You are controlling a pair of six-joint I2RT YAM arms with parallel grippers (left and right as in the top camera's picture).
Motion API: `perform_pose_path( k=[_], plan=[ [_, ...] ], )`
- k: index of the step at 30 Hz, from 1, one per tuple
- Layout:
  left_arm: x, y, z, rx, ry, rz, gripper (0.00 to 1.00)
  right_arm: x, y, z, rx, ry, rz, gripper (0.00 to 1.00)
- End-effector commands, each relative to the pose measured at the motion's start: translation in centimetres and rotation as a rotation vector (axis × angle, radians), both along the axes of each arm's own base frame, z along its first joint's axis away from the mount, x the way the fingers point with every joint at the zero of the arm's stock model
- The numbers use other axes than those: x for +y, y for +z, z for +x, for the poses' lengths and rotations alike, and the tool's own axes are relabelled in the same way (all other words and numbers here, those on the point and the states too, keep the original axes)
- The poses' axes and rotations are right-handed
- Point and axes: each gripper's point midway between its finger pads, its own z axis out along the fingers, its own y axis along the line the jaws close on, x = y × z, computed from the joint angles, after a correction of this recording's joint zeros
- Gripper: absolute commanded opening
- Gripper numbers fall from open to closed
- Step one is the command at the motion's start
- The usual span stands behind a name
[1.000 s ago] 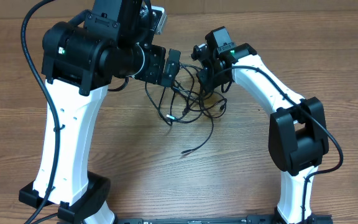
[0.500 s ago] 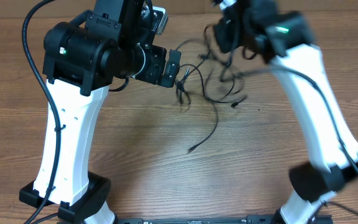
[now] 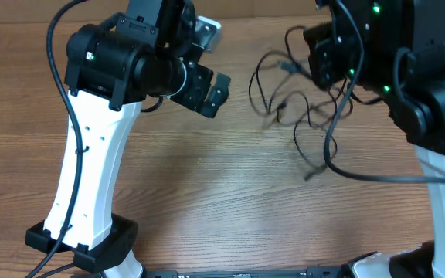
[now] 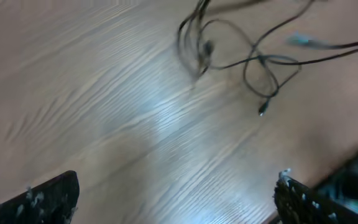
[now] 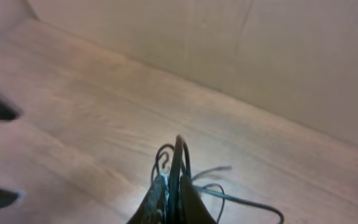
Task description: Untangle cables
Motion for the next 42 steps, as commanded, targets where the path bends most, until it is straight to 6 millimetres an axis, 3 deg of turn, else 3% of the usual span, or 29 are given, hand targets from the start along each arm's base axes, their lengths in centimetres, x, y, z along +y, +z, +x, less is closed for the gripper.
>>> perform_pose_path(
  k=[1, 4, 7, 9, 13, 14, 16, 18, 19, 20, 21, 22, 23, 27, 29, 30, 33, 38, 42],
  plan=[
    [-4.3, 1.6, -0.7, -0.137, -0.368, -0.119, 1.00, -0.3, 1.8, -2.5, -0.021, 0.025, 0.045, 0.04],
    [-5.4, 1.9, 1.9, -0.227, -0.378, -0.138, 1.00, 0.1, 2.6, -3.9, -0.032, 0.070, 0.080, 0.04],
    [-6.4, 1.0, 4.2, -0.251, -0.377, -0.142, 1.00, 0.7, 4.2, -5.5, -0.059, 0.115, 0.144, 0.04],
    [-7.2, -1.2, 5.9, -0.217, -0.377, -0.135, 1.00, 0.6, 5.2, -6.8, -0.073, 0.126, 0.187, 0.04],
    [-7.9, -5.2, 7.4, -0.124, -0.376, -0.114, 0.97, 0.3, 6.2, -8.1, -0.096, 0.133, 0.209, 0.04],
    [-8.0, -6.2, 7.7, -0.100, -0.376, -0.108, 0.94, 0.2, 6.4, -8.3, -0.101, 0.133, 0.211, 0.04],
    [-8.4, -8.8, 8.4, -0.041, -0.373, -0.096, 0.70, 0.0, 6.5, -8.9, -0.106, 0.133, 0.212, 0.04],
    [-8.6, -10.1, 8.7, -0.013, -0.375, -0.094, 0.66, -0.1, 6.4, -9.2, -0.098, 0.132, 0.208, 0.04],
    [-8.8, -10.6, 8.8, 0.001, -0.378, -0.097, 0.59, -0.2, 6.2, -9.2, -0.091, 0.129, 0.205, 0.04],
    [-8.9, -10.9, 8.9, 0.009, -0.380, -0.100, 0.43, -0.2, 6.0, -9.3, -0.084, 0.128, 0.201, 0.04],
    [-9.0, -11.0, 8.9, 0.013, -0.382, -0.105, 0.38, -0.3, 5.9, -9.3, -0.079, 0.123, 0.198, 0.04],
    [-9.0, -11.1, 8.9, 0.012, -0.382, -0.105, 0.41, -0.5, 5.7, -9.2, -0.074, 0.113, 0.190, 0.04],
    [-8.8, -10.6, 9.1, -0.009, -0.375, -0.098, 0.66, -0.8, 5.4, -9.1, -0.069, 0.098, 0.180, 0.04],
    [-7.4, -7.0, 9.5, -0.057, -0.305, -0.145, 0.75, -1.1, 5.3, -8.9, -0.070, 0.076, 0.167, 0.04],
    [-7.1, -5.0, 9.0, -0.068, -0.302, -0.207, 0.81, -1.4, 5.2, -8.8, -0.072, 0.060, 0.158, 0.04],
    [-6.5, -3.0, 7.7, -0.058, -0.320, -0.284, 0.86, -2.2, 5.2, -8.3, -0.086, 0.014, 0.135, 0.04],
    [-6.1, -2.3, 6.0, -0.014, -0.367, -0.337, 0.87, -3.4, 5.8, -7.4, -0.136, -0.049, 0.095, 0.04],
    [-7.6, -0.6, 3.1, 0.037, -0.492, -0.490, 0.88, -4.0, 6.5, -6.7, -0.168, -0.077, 0.103, 0.04],
    [-8.3, -0.9, 2.0, 0.074, -0.508, -0.485, 0.85, -4.0, 6.2, -6.4, -0.157, -0.083, 0.097, 0.04]
  ],
)
